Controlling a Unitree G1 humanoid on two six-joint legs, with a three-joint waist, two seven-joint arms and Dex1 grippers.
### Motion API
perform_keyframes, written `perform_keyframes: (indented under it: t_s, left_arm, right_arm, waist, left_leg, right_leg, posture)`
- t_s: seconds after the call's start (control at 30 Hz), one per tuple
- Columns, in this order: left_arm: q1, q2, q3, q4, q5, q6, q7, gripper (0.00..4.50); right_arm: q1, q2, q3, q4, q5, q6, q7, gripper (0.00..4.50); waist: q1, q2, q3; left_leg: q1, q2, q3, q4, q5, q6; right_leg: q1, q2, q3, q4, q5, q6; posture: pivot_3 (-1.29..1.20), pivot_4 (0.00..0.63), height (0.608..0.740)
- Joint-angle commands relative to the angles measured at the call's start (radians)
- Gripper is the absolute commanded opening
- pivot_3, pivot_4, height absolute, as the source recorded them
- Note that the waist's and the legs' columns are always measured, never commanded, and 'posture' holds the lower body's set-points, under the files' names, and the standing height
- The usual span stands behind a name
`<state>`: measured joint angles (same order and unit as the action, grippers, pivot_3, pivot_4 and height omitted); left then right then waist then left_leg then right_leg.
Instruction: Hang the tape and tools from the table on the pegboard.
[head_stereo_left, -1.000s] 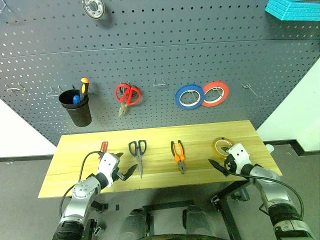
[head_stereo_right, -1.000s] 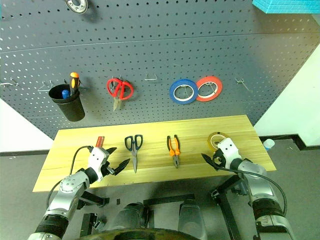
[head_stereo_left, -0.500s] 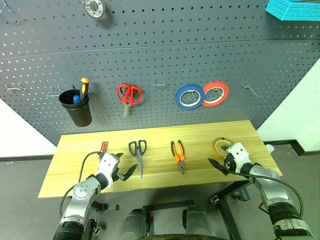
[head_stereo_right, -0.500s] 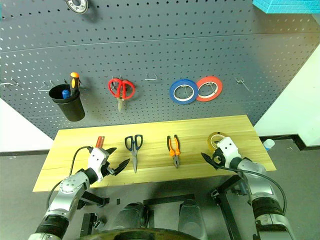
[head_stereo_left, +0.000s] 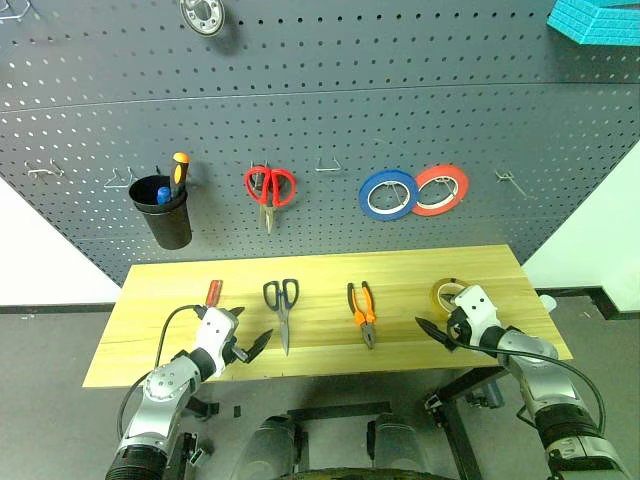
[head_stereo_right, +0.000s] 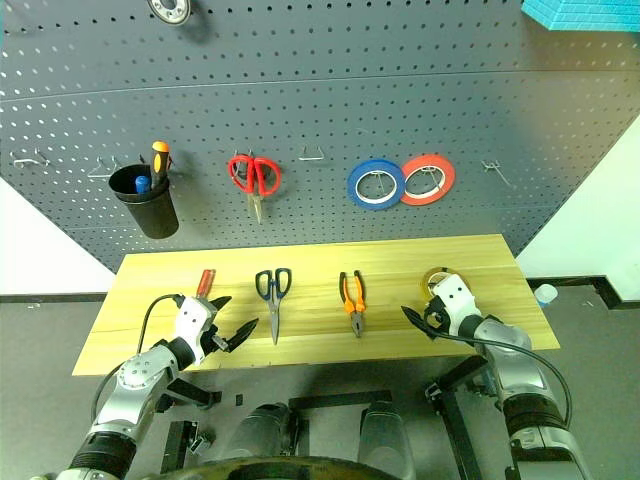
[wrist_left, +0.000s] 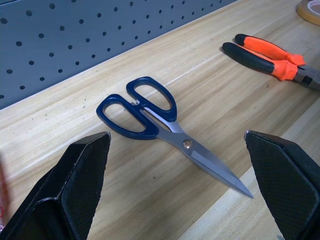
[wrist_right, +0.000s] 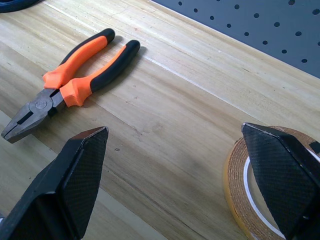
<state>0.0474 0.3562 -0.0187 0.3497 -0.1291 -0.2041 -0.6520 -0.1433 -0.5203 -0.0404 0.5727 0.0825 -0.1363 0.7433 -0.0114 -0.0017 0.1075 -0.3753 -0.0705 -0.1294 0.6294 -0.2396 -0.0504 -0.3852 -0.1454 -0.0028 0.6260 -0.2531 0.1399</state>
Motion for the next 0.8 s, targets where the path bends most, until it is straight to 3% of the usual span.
perform_keyframes:
  t_s: [0.03, 0.43, 0.8]
  left_arm:
    - [-0.002, 0.010, 0.010, -0.030, -0.004, -0.019, -0.003, 4.50]
    - [-0.038, 0.008, -0.015, -0.015, 0.006, -0.013, -0.027, 4.50]
    - [-0.296, -0.023, -0.150, 0.121, 0.037, 0.034, -0.218, 4.50]
  right_arm:
    - [-0.012, 0.003, -0.006, -0.015, 0.008, -0.008, -0.003, 4.47]
    - [-0.017, -0.002, -0.012, -0.013, 0.011, -0.005, -0.004, 4.47]
    - [-0.232, -0.017, 0.038, 0.175, -0.055, 0.215, -0.029, 4.47]
  waist:
    - [-0.002, 0.000, 0.000]
    - [-0.001, 0.000, 0.000]
    - [-0.007, 0.000, 0.000]
  left_leg:
    - [0.000, 0.000, 0.000, 0.000, 0.000, 0.000]
    - [0.000, 0.000, 0.000, 0.000, 0.000, 0.000]
    - [0.000, 0.000, 0.000, 0.000, 0.000, 0.000]
  right_leg:
    - [0.000, 0.000, 0.000, 0.000, 0.000, 0.000]
    - [0.000, 0.000, 0.000, 0.000, 0.000, 0.000]
    - [0.000, 0.001, 0.000, 0.000, 0.002, 0.000]
  posture:
    - [-0.04, 0.033, 0.740]
    - [-0.04, 0.035, 0.740]
    - [-0.06, 0.039, 0.740]
